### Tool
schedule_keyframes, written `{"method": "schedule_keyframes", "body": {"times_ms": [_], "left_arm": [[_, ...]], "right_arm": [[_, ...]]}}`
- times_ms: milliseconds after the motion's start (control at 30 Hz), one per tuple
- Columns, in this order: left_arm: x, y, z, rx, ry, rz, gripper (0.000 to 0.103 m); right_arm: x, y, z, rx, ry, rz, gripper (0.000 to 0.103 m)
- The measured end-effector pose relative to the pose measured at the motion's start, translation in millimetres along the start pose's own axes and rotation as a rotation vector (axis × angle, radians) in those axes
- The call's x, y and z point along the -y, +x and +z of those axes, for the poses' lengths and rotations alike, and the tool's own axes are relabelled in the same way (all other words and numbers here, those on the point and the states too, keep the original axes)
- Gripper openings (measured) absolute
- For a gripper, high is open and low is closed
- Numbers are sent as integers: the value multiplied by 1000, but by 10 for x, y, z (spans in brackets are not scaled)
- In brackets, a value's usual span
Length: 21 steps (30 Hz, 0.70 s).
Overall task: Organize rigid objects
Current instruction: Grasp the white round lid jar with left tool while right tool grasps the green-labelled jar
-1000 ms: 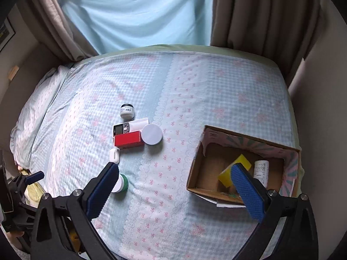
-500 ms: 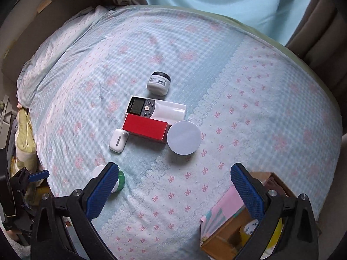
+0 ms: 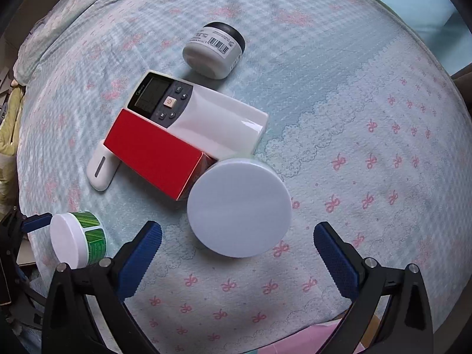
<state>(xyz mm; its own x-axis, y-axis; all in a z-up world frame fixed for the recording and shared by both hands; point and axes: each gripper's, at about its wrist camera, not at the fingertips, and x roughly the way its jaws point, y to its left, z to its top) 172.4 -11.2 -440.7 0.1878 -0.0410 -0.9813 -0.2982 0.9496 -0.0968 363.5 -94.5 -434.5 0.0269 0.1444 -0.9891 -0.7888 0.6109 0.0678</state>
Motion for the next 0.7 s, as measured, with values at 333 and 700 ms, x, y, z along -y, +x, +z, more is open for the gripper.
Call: {"method": "schedule_keyframes", "body": {"times_ms": [333,700], "left_arm": [[101,280,76,-1,27,49,97],[92,312,190,8,46,29,70]], "right_arm": [[25,353,113,-23,-94,-44,90],[-105,473,150,-33,-182,-50,67]]}}
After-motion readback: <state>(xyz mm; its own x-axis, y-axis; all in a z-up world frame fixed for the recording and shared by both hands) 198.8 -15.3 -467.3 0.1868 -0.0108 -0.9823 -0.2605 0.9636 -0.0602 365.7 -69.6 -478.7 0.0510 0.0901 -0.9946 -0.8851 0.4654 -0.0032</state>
